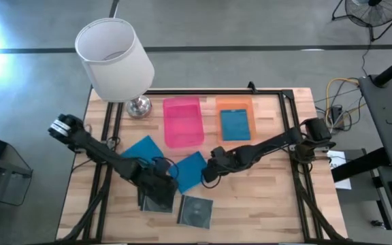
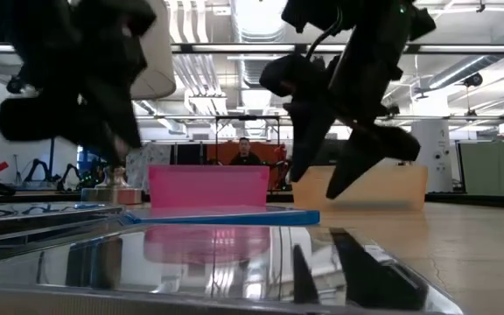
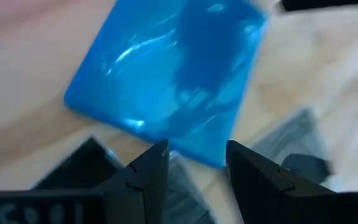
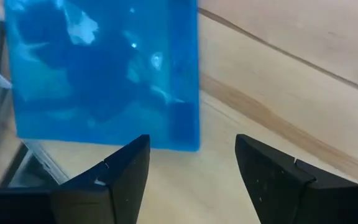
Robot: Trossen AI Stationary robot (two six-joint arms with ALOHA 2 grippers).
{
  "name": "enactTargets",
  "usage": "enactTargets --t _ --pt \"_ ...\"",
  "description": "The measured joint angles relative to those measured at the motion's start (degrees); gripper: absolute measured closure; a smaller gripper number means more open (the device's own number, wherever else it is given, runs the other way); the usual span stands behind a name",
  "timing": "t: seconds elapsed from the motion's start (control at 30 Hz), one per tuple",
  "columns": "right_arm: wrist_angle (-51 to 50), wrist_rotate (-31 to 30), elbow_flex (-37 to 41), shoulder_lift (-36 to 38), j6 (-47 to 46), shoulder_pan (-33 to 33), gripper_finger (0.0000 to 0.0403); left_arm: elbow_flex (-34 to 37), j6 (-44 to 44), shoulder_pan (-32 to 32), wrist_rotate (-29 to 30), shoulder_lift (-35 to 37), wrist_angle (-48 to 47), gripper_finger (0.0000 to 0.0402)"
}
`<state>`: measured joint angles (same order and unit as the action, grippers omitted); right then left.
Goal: Pick & place jewel cases by type
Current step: Put the blue cd case into the orange bin
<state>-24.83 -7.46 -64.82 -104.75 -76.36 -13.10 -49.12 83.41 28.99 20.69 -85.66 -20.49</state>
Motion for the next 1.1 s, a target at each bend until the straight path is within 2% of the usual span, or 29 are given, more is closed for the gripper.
enactTargets --t 0.2,0.33,0.43,0.53,0.63,0.87,0.97,1.1 --pt "9.2 0.0 3.9 0.0 -1.3 0.0 0.0172 -3.7 0.0 -0.2 -1.4 -5.2 -5.6 0.0259" --pt "10.7 0.0 5.0 0.0 -0.8 0.7 0.0172 -6.2 -2.0 -1.0 -3.5 -8.7 -12.4 0.0259" --pt "10.8 0.0 5.7 0.0 -1.1 1.1 0.0172 -6.8 -3.2 -1.5 -4.3 -10.7 -12.9 0.0259" --pt "10.8 0.1 6.1 0.0 -1.2 1.2 0.0172 -7.1 -4.3 -1.8 -7.5 -12.3 -13.1 0.0259" --pt "10.8 0.2 6.2 0.0 -1.2 1.1 0.0172 -7.3 -4.0 -0.3 -9.6 -12.3 -13.0 0.0259" --pt "11.5 0.7 5.8 0.0 -0.7 1.1 0.0172 -7.6 0.0 0.4 -7.7 -6.2 -13.9 0.0259" --pt "12.4 1.6 4.9 0.0 1.5 1.4 0.0172 -7.4 0.0 0.0 -4.9 -6.1 -14.1 0.0259" --pt "12.2 1.9 4.3 -0.2 2.6 2.4 0.0172 -6.9 -0.2 -2.7 -5.9 -7.4 -13.5 0.0259"
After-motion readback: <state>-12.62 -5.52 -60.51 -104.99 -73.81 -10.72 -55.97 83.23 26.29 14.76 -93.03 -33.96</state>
